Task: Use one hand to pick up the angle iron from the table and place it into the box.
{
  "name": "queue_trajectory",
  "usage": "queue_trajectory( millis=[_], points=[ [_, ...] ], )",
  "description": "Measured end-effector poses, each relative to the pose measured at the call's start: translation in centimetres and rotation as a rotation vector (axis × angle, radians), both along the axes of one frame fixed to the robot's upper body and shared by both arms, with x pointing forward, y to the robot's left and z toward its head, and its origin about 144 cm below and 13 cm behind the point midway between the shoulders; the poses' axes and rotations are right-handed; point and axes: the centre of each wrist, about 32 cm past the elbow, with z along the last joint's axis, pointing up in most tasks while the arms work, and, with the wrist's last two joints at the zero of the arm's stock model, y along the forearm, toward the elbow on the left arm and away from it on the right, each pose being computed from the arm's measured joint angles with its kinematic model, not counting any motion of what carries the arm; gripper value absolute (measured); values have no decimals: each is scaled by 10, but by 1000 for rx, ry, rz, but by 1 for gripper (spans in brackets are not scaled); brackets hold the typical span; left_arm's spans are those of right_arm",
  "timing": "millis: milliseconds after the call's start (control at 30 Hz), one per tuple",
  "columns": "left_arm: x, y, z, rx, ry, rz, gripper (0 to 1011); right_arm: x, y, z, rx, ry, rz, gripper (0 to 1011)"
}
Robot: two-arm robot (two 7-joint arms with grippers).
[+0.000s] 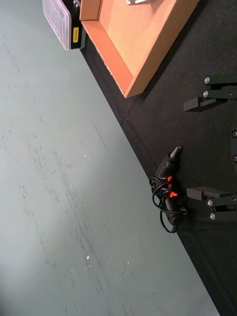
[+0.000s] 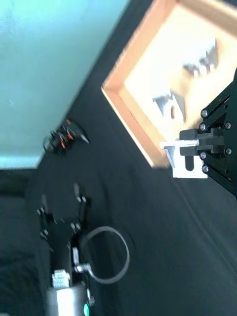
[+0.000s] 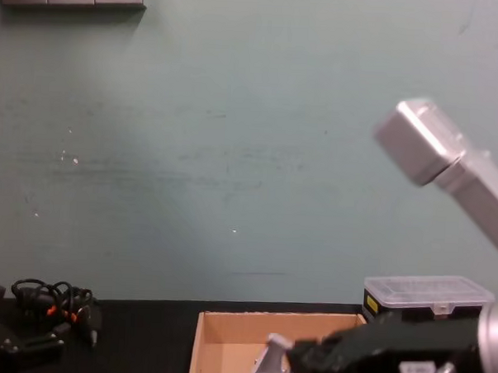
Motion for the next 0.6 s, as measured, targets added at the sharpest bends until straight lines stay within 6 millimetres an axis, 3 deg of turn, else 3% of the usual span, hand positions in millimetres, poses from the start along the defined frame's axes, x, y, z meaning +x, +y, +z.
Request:
queue_trajectory(
  millis=[300,600],
  points=[
    [0,0,0,0,0,0,1000,10,-17,15,-4,-94,-100,75],
    [0,0,0,0,0,0,1000,35,-22,19,2,-98,-191,75]
  ],
)
